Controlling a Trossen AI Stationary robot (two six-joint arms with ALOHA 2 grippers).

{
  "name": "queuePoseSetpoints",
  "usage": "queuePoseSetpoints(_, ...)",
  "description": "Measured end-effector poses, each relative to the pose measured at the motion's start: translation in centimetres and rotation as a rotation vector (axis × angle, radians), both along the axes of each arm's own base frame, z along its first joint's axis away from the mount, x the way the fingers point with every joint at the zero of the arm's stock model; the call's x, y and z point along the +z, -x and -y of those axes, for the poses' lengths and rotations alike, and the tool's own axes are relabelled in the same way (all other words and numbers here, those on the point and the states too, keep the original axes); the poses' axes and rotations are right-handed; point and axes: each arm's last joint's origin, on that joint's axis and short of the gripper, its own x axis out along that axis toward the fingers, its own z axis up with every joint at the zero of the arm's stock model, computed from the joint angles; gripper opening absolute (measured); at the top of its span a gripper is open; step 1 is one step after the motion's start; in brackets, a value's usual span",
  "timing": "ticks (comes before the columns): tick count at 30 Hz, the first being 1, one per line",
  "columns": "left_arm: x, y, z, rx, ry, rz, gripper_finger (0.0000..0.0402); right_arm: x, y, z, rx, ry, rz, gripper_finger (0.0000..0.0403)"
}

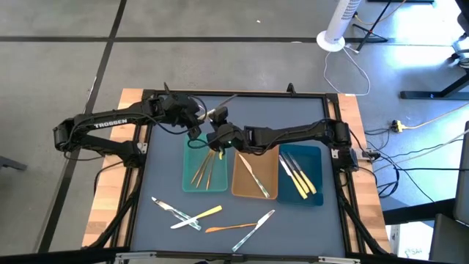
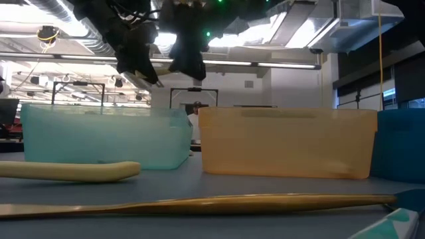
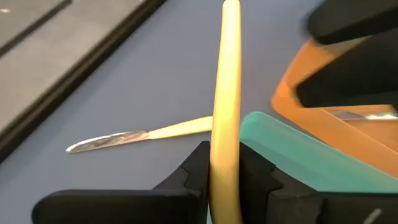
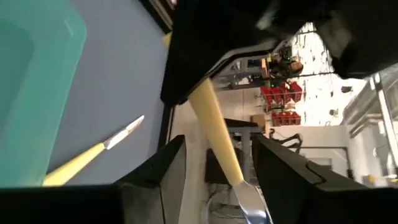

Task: Sort silverware by color (type)
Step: Put the yellow knife into the blue bin

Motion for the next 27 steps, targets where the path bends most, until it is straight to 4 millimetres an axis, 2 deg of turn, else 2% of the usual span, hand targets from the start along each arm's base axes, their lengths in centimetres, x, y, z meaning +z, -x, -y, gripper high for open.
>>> queuePoseSetpoints(8, 0.4, -0.2, -0.4, 0.072, -0.079, 0.019, 0.0048, 2.2, 2.0, 0.1, -0.057, -0.128, 0.031, 0.0177)
queuePoseSetpoints(17, 1.3, -0.8, -0.8, 0.104, -0.144, 0.121, 0.0048, 5.5, 6.9, 0.9, -0.189, -0.369, 0.014, 0.0177)
queuePoseSetpoints(27, 2.5, -1.4, -1.1, 0.112, -0.2, 0.251, 0.0048, 8.5, 12.1, 1.0, -0.382, -0.552, 0.065, 0.0177)
